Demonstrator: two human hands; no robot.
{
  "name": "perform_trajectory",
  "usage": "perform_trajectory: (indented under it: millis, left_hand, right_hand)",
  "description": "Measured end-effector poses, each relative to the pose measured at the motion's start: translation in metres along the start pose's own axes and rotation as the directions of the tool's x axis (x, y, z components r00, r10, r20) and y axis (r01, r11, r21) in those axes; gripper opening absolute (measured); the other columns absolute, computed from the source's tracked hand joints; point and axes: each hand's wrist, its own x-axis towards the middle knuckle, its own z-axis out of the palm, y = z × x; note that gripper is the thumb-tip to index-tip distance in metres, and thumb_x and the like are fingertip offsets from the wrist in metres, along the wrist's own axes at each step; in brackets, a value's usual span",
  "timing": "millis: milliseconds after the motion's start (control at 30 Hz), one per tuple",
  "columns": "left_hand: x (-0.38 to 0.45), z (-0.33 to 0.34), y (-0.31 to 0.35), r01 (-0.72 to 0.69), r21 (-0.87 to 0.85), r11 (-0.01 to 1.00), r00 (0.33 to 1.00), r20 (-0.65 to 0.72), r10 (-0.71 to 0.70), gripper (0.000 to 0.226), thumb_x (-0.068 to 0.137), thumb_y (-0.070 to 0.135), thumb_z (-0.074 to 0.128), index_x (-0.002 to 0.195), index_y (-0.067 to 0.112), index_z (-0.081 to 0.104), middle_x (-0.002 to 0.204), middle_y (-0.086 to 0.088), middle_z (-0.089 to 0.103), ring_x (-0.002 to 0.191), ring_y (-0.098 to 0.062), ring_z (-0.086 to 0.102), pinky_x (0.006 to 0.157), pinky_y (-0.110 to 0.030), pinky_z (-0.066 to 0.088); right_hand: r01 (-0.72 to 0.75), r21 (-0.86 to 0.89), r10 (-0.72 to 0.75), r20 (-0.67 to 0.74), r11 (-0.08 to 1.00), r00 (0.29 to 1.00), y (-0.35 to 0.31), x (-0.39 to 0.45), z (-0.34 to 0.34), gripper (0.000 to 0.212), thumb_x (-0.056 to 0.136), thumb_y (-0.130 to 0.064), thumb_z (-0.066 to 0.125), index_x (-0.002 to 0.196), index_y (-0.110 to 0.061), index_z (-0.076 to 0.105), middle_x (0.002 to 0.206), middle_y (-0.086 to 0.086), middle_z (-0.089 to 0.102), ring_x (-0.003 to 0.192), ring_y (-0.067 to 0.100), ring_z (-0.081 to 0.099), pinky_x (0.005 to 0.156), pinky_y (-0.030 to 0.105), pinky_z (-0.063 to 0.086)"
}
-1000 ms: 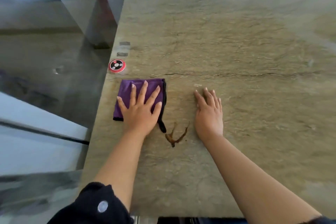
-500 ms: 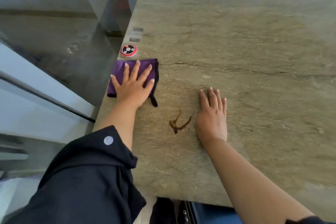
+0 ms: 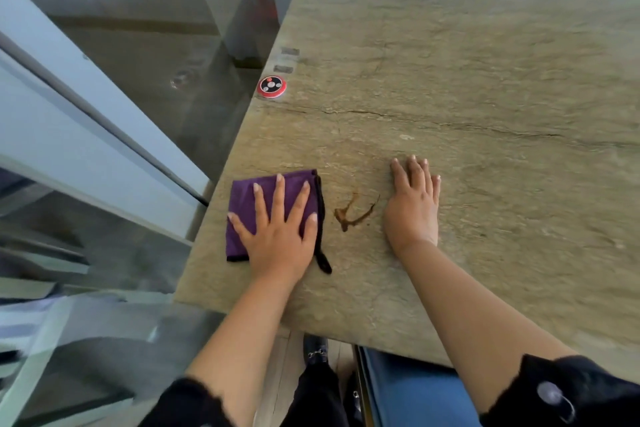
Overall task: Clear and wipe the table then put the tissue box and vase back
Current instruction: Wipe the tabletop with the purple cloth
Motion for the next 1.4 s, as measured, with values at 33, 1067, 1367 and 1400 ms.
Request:
perform_trajectory:
  millis: [33,1067,1367,1400]
  left_hand:
    - [0.016,-0.003,0.008,0.027,-0.013,1.000,1.000,0.011,-0.027,0.053,0.095,0.059,0.012,0.145,0.054,-0.005,0.160,0.014,-0.017,0.147,-0.025,-0.020,0.108,-0.070,-0.008]
    - [-0.017,0.007,-0.023,0.053,-0.115,0.992,0.994,-0.084,-0.063,0.066,0.089,0.054,-0.003,0.151,0.036,0.012,0.162,0.001,-0.005,0.147,-0.030,-0.017,0.112,-0.063,-0.013]
    - [-0.016,-0.003,-0.023,0.086,-0.301,0.950,0.991,-0.075,-0.113,0.054,0.095,0.045,0.018,0.146,0.036,0.034,0.162,0.002,0.010,0.149,-0.024,-0.009,0.114,-0.060,-0.013]
    - [-0.015,-0.003,-0.018,0.069,-0.313,0.947,0.991,-0.086,-0.101,0.056,0.093,0.046,0.018,0.145,0.034,0.037,0.161,0.002,0.013,0.149,-0.025,-0.006,0.113,-0.059,-0.012]
  right_hand:
    - [0.004,0.009,-0.004,0.002,1.000,1.000,0.000,0.000,-0.001,0.068,0.088,-0.004,0.032,0.152,-0.022,0.018,0.161,0.004,0.006,0.149,0.019,-0.010,0.120,0.038,-0.011]
    - [0.113,-0.296,-0.050,0.210,0.949,0.976,-0.023,-0.011,0.010,0.061,0.098,-0.050,0.014,0.153,-0.030,-0.005,0.161,-0.002,-0.012,0.147,0.028,-0.017,0.117,0.055,-0.009]
    - [0.849,-0.149,-0.717,0.474,0.507,0.511,-0.007,-0.093,0.011,0.061,0.094,-0.059,0.021,0.151,-0.035,0.017,0.161,-0.003,0.012,0.148,0.031,0.004,0.118,0.056,0.004]
    - [0.850,-0.174,-0.705,0.490,0.497,0.512,0.012,-0.085,0.003,0.060,0.095,-0.060,0.022,0.150,-0.038,0.015,0.161,-0.005,0.010,0.148,0.029,0.003,0.119,0.054,0.004]
